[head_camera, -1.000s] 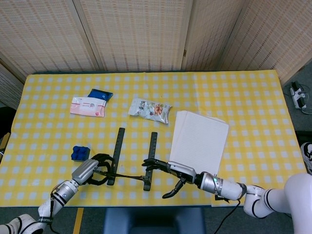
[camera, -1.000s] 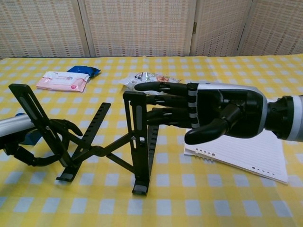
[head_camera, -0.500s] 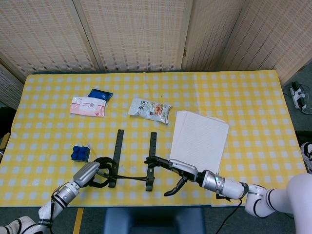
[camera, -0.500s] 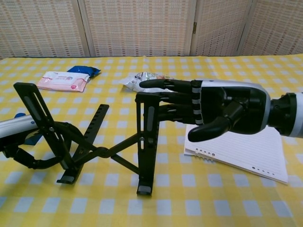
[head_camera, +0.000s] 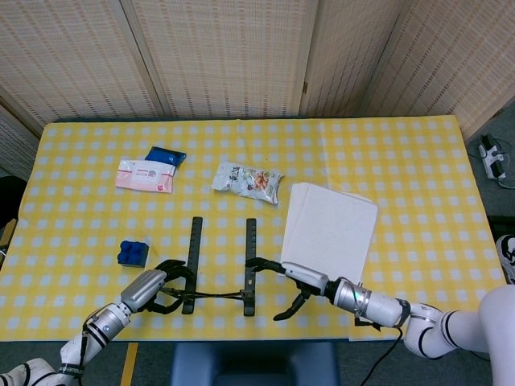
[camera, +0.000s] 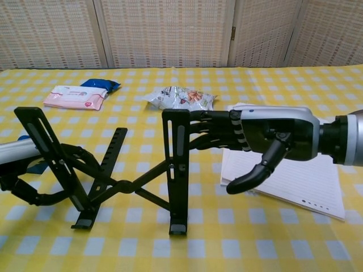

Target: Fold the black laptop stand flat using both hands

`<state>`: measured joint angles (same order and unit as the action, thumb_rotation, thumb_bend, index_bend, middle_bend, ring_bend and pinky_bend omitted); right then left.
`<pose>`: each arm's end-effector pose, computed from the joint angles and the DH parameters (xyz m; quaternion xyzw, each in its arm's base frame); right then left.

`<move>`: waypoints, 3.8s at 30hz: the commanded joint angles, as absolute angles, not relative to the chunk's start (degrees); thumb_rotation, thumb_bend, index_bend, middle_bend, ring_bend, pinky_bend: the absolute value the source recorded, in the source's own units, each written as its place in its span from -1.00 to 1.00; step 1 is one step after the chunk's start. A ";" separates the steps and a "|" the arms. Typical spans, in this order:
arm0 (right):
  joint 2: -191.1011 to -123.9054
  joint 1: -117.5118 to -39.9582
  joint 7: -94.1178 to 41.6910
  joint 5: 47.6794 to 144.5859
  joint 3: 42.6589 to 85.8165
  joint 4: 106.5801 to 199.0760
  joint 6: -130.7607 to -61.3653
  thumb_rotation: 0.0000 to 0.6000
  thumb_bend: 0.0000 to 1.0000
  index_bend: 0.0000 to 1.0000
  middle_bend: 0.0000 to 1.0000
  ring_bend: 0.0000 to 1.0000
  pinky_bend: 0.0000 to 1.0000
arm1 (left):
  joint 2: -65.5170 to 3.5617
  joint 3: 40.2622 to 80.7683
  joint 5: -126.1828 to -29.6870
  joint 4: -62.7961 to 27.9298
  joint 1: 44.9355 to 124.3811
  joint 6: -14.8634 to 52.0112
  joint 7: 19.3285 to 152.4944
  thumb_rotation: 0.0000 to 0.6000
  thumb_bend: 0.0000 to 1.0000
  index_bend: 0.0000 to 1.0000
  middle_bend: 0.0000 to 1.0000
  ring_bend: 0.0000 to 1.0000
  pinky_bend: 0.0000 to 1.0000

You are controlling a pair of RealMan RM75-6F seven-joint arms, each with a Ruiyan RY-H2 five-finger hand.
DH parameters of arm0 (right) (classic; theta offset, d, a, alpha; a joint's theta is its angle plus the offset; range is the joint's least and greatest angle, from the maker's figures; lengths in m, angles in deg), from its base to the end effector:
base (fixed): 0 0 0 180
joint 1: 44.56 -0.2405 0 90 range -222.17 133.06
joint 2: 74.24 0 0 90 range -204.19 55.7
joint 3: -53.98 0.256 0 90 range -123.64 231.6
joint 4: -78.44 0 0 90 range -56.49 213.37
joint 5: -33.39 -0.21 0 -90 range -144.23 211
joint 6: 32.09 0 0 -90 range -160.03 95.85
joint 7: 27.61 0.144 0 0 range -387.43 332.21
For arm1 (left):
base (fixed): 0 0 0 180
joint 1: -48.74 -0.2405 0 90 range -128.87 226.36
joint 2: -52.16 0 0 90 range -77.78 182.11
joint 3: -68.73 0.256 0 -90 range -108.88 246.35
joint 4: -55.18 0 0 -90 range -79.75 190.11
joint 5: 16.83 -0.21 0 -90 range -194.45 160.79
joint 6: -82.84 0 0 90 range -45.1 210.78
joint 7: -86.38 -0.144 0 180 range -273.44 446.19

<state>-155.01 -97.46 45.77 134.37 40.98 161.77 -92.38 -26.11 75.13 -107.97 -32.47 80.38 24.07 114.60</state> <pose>-0.1423 -0.2812 -0.0157 -0.6361 0.6667 -0.3838 0.0595 -0.2249 0.2450 0.0041 -0.6929 -0.5643 -0.3947 0.2135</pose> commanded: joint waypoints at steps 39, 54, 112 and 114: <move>-169.29 -86.69 -11.31 112.02 63.72 161.24 -96.56 1.00 -0.74 -1.00 -1.00 -1.00 -1.00 | -17.08 71.92 -108.92 -34.97 77.24 15.86 109.07 1.00 -0.13 -0.62 -0.72 -1.00 -1.00; -154.56 -83.86 -22.27 130.99 54.73 168.68 -101.14 1.00 -0.74 -1.00 -1.00 -1.00 -1.00 | -21.56 65.56 -104.48 -22.82 87.41 28.58 93.90 1.00 -0.13 -0.61 -0.72 -1.00 -1.00; -182.06 -78.20 -43.64 123.74 57.64 147.39 -101.08 1.00 -0.74 -1.00 -1.00 -1.00 -1.00 | -44.14 59.59 -87.30 -6.71 93.63 40.92 88.68 1.00 -0.51 -1.00 -1.00 -1.00 -1.00; -182.58 -78.19 -43.21 124.00 57.31 146.58 -101.02 1.00 -0.74 -1.00 -1.00 -1.00 -1.00 | -44.09 59.63 -87.13 -7.24 93.64 40.91 88.41 1.00 -0.51 -1.00 -1.00 -1.00 -1.00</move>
<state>-182.35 -78.21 -43.41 123.86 57.48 146.88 -101.05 -44.10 59.63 -87.21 -7.13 93.63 40.90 88.50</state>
